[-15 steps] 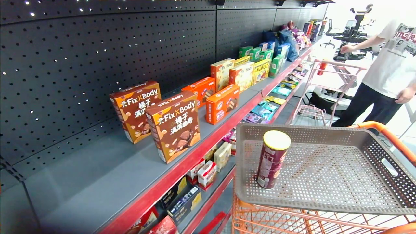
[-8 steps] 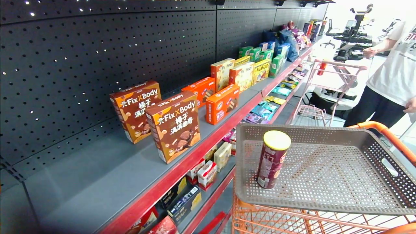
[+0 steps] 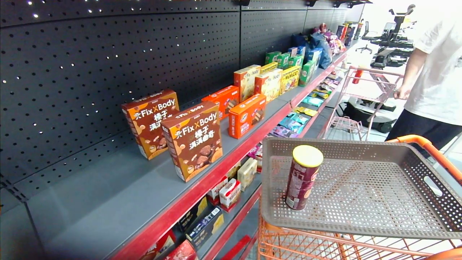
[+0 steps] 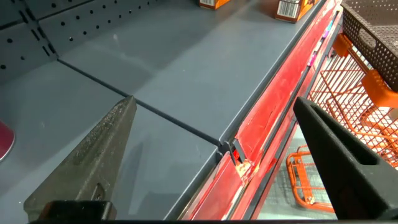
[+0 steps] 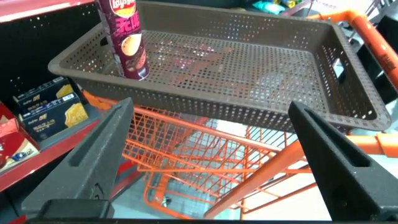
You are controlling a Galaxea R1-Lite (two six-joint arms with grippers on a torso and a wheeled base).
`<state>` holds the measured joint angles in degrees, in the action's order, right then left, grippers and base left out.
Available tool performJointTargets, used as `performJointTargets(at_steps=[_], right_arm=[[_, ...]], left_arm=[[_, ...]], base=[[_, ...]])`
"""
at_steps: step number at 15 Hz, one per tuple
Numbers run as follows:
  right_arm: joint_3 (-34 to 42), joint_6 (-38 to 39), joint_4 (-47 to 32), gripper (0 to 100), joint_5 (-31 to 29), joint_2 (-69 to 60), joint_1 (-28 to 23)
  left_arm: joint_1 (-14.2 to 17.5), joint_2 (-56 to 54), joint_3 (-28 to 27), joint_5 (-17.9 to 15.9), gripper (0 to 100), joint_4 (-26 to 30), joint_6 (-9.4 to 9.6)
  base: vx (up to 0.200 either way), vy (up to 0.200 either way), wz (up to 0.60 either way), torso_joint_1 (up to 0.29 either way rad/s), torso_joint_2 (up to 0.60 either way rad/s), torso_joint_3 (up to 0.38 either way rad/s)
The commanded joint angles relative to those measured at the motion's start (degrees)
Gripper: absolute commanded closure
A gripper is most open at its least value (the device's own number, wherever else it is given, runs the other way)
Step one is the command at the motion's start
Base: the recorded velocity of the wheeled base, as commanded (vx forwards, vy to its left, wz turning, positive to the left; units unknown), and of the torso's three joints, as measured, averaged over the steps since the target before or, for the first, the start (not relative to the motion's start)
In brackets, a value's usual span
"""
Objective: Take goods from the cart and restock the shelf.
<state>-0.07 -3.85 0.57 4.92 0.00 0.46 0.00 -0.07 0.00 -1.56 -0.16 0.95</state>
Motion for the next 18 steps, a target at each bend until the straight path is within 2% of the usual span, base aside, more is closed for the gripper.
performJointTargets(at_steps=[1, 2, 3, 4, 5, 6, 9, 12, 13, 15, 18], right_arm=[[0.1, -0.1, 0.1, 0, 0.0, 0.0, 0.0], [0.1, 0.0, 0.3, 0, 0.0, 0.0, -0.1], [-7.6, 0.4, 3.8, 0, 0.7, 2.8, -0.3], [-18.1, 1.8, 6.4, 0, 1.5, 13.5, 0.4], [-19.5, 3.7, 14.5, 0, 1.9, 30.7, 1.9], [-18.6, 3.9, 19.1, 0, 2.2, 31.8, 1.9], [-13.0, 5.6, 18.7, 0, 4.7, 32.3, 3.0], [-13.2, 5.3, 16.7, 0, 6.2, 35.7, 3.3], [-13.1, 5.5, 17.5, 0, 6.5, 37.3, 3.8], [-12.8, 6.0, 19.7, 0, 11.2, 38.1, 6.7], [-13.0, 5.8, 22.5, 0, 12.0, 43.9, 7.0]], left_arm=[[0.0, 0.1, 0.0, 0.0, 0, 0.0, 0.02], [0.0, 0.1, 0.0, 0.1, 0, 0.0, 0.02], [-0.1, 0.1, 0.0, 0.0, 0, 0.1, 0.1], [-0.1, 0.1, 0.0, 0.1, 0, 0.0, -0.07], [-0.1, 0.1, 0.0, 0.1, 0, 0.1, 0.02], [-0.1, 0.1, 0.0, 0.0, 0, 0.1, 0.02], [-0.1, 0.1, 0.0, 0.1, 0, 0.1, 0.02], [-0.1, 0.1, 0.0, 0.1, 0, 0.1, 0.02], [-0.1, 0.1, 0.0, 0.0, 0, 0.1, 0.02], [-0.1, 0.1, 0.0, 0.1, 0, 0.1, 0.02], [-0.1, 0.1, 0.0, 0.1, 0, 0.1, 0.02]], base=[[0.0, 0.0, 0.0, 0.0, 0.0, 0.0], [0.0, 0.0, 0.0, 0.0, 0.0, 0.0], [0.0, 0.0, 0.0, 0.0, 0.0, 0.0], [0.0, 0.0, 0.0, 0.0, 0.0, 0.0], [0.0, 0.0, 0.0, 0.0, 0.0, 0.0], [0.0, 0.0, 0.0, 0.0, 0.0, 0.0], [0.0, 0.0, 0.0, 0.0, 0.0, 0.0], [0.0, 0.0, 0.0, 0.0, 0.0, 0.0], [0.0, 0.0, 0.0, 0.0, 0.0, 0.0], [0.0, 0.0, 0.0, 0.0, 0.0, 0.0], [0.0, 0.0, 0.0, 0.0, 0.0, 0.0]])
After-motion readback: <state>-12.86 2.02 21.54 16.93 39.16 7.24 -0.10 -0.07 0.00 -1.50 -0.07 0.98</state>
